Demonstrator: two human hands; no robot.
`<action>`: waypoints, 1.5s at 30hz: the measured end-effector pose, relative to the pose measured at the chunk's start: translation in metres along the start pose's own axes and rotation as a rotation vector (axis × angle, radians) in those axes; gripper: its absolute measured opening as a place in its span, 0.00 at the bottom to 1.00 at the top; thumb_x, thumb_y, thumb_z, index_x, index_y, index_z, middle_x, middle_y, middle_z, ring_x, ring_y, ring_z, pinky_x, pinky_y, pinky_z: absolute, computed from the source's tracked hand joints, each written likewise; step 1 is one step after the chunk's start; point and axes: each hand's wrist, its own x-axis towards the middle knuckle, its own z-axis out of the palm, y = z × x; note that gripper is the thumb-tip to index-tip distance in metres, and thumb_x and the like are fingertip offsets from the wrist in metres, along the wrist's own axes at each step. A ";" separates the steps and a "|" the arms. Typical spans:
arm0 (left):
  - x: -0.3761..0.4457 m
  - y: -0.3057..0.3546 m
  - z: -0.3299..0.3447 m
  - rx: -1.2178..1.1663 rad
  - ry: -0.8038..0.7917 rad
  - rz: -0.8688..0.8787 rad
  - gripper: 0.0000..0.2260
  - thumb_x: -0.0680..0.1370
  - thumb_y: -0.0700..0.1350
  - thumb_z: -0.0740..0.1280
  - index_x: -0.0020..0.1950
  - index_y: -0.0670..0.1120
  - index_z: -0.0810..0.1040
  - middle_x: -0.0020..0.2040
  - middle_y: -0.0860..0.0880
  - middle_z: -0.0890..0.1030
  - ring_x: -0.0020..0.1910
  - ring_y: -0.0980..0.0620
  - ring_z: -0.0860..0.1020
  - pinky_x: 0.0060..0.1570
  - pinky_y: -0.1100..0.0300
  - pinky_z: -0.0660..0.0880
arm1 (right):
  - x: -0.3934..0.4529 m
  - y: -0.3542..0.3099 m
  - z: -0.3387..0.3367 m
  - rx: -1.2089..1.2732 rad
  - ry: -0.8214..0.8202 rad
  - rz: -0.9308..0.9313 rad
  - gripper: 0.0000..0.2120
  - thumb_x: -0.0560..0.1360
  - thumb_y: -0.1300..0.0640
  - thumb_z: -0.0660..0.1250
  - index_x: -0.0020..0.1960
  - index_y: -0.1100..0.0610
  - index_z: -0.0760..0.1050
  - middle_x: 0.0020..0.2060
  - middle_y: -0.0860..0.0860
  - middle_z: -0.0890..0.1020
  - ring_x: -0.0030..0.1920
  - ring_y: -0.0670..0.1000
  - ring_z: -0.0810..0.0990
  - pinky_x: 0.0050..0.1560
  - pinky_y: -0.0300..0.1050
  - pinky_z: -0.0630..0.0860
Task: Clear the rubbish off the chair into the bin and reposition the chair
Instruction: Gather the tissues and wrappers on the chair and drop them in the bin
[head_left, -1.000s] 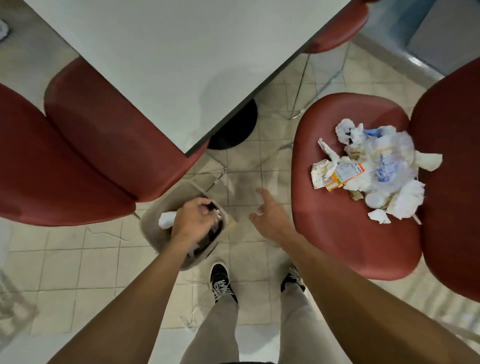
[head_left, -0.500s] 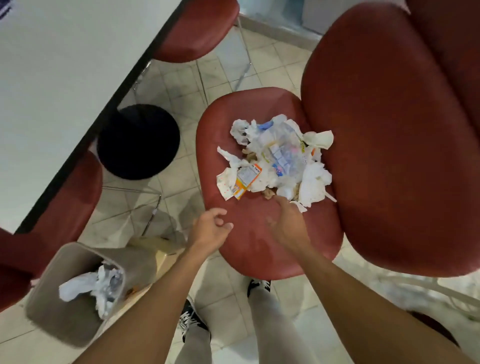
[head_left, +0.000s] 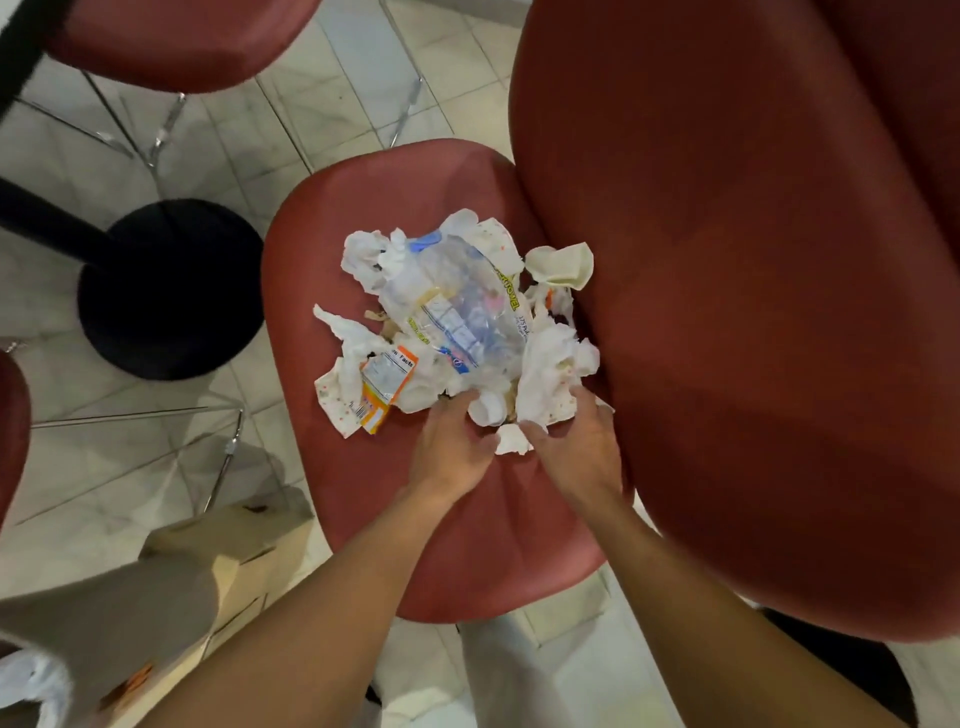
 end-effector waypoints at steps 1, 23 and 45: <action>0.007 0.000 0.005 0.019 0.007 0.002 0.26 0.69 0.47 0.73 0.66 0.50 0.71 0.58 0.45 0.75 0.58 0.47 0.74 0.57 0.55 0.73 | 0.005 0.000 0.003 0.004 -0.007 0.001 0.39 0.69 0.43 0.73 0.74 0.49 0.59 0.67 0.55 0.68 0.66 0.55 0.70 0.61 0.50 0.69; -0.018 -0.026 -0.018 -0.095 0.080 0.001 0.19 0.71 0.44 0.72 0.60 0.52 0.75 0.59 0.51 0.78 0.58 0.52 0.76 0.58 0.56 0.74 | 0.023 -0.017 0.021 -0.282 0.032 -0.167 0.08 0.78 0.57 0.61 0.51 0.53 0.78 0.46 0.51 0.82 0.50 0.56 0.79 0.42 0.44 0.68; -0.091 -0.069 -0.077 -0.140 0.162 -0.056 0.16 0.68 0.45 0.73 0.54 0.54 0.78 0.49 0.55 0.78 0.47 0.51 0.79 0.53 0.55 0.75 | -0.082 -0.026 0.057 -0.189 -0.108 -0.309 0.10 0.74 0.59 0.67 0.54 0.57 0.82 0.61 0.52 0.71 0.52 0.50 0.77 0.55 0.39 0.72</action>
